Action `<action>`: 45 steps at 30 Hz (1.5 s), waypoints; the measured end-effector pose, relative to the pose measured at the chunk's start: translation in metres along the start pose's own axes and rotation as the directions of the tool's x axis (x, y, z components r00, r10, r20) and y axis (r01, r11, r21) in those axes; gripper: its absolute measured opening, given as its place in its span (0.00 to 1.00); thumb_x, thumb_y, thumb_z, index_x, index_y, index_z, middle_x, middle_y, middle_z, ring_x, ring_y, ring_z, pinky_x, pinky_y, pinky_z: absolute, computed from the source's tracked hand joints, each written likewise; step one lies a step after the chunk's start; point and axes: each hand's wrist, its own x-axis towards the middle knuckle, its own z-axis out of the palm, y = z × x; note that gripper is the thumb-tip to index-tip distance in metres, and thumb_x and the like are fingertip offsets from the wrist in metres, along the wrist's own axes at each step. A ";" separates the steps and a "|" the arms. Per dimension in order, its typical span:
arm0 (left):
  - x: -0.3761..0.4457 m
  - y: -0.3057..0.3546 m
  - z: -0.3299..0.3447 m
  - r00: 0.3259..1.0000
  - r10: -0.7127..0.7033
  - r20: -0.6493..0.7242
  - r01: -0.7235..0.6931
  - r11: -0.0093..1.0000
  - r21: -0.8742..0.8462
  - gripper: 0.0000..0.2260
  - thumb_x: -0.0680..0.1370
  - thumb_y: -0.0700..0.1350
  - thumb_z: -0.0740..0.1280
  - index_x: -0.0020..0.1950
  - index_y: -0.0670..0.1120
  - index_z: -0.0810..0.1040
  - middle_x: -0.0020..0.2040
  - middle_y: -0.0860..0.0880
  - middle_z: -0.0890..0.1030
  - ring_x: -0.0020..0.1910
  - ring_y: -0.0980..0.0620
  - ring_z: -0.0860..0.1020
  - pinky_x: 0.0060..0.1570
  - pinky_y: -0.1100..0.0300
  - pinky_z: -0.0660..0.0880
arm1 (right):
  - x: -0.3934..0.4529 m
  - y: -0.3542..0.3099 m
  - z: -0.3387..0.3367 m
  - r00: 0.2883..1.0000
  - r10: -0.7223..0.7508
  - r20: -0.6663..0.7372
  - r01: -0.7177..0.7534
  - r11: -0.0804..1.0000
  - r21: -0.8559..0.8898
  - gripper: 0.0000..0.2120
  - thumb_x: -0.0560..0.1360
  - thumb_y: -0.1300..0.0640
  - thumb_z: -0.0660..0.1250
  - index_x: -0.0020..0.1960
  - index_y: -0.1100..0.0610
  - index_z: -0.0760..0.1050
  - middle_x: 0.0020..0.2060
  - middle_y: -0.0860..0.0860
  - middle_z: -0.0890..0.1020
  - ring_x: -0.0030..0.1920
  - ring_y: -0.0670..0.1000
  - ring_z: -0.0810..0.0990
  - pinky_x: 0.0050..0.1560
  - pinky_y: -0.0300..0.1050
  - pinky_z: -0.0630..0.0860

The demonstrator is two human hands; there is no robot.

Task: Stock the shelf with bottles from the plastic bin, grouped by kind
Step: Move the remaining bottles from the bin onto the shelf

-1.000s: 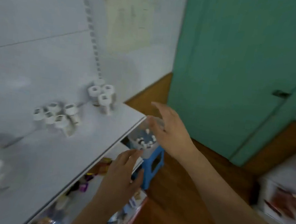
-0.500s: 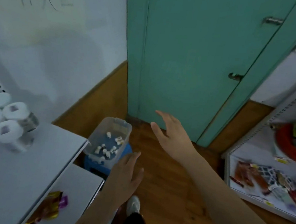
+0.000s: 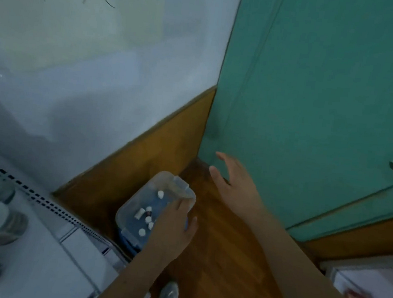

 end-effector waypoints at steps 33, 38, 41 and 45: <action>0.111 -0.219 0.174 0.185 -0.982 -0.046 0.836 0.182 -0.518 0.20 0.77 0.44 0.69 0.68 0.42 0.73 0.59 0.40 0.78 0.55 0.41 0.79 0.56 0.49 0.76 | 0.239 0.158 0.370 0.309 -0.260 0.915 0.498 0.864 0.078 0.22 0.81 0.59 0.62 0.74 0.57 0.66 0.67 0.57 0.74 0.67 0.56 0.72 0.67 0.48 0.67; 0.140 -0.291 0.218 0.141 -0.987 -0.072 0.855 0.158 -0.495 0.21 0.79 0.46 0.66 0.70 0.44 0.69 0.65 0.43 0.73 0.60 0.41 0.76 0.56 0.49 0.74 | 0.226 0.191 0.462 0.240 -0.330 0.913 0.627 0.771 0.114 0.24 0.79 0.65 0.63 0.73 0.57 0.68 0.67 0.58 0.73 0.66 0.59 0.72 0.66 0.54 0.70; 0.154 -0.333 0.242 0.170 -0.982 -0.086 0.870 0.191 -0.455 0.19 0.78 0.47 0.66 0.69 0.48 0.69 0.64 0.45 0.72 0.59 0.41 0.76 0.54 0.48 0.75 | 0.216 0.212 0.511 0.239 -0.386 0.891 0.687 0.716 0.126 0.22 0.76 0.67 0.64 0.70 0.59 0.71 0.64 0.58 0.75 0.64 0.61 0.73 0.63 0.58 0.72; 0.165 -0.370 0.264 0.195 -0.980 -0.048 0.881 0.196 -0.432 0.14 0.78 0.44 0.66 0.63 0.48 0.74 0.62 0.46 0.75 0.58 0.42 0.76 0.51 0.49 0.74 | 0.209 0.239 0.552 0.239 -0.421 0.875 0.733 0.669 0.122 0.13 0.74 0.61 0.69 0.58 0.59 0.77 0.57 0.56 0.76 0.56 0.60 0.75 0.54 0.55 0.74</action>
